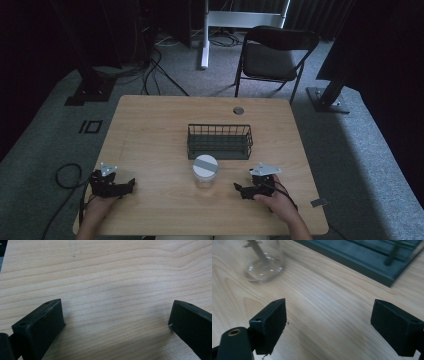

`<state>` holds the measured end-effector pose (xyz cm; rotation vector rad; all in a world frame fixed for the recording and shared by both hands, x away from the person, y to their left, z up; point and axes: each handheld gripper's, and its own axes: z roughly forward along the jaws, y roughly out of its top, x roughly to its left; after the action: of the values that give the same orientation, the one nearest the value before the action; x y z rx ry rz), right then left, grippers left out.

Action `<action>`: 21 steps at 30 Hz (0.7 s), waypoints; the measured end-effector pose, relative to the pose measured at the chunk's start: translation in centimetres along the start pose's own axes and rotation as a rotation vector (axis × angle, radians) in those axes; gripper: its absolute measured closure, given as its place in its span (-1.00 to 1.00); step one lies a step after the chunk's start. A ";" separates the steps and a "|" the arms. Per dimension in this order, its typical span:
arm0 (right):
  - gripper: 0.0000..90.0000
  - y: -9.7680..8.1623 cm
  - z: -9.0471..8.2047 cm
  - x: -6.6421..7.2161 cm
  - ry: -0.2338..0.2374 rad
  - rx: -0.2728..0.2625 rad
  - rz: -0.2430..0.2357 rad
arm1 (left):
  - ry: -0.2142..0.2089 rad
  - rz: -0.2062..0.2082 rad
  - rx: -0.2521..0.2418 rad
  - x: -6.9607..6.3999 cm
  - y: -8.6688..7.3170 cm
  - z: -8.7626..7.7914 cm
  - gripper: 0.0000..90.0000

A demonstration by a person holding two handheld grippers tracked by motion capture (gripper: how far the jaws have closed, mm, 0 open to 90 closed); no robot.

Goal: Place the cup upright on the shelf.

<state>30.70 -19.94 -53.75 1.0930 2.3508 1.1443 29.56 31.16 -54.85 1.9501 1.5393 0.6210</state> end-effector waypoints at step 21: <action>-0.71 1.8 2.1 3.4 0.112 -0.031 -0.064 | 0.000 0.000 0.000 0.0 0.0 0.0 -1.00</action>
<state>30.45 -15.58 -53.51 0.9594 2.4246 1.2446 29.56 31.16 -54.85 1.9501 1.5393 0.6208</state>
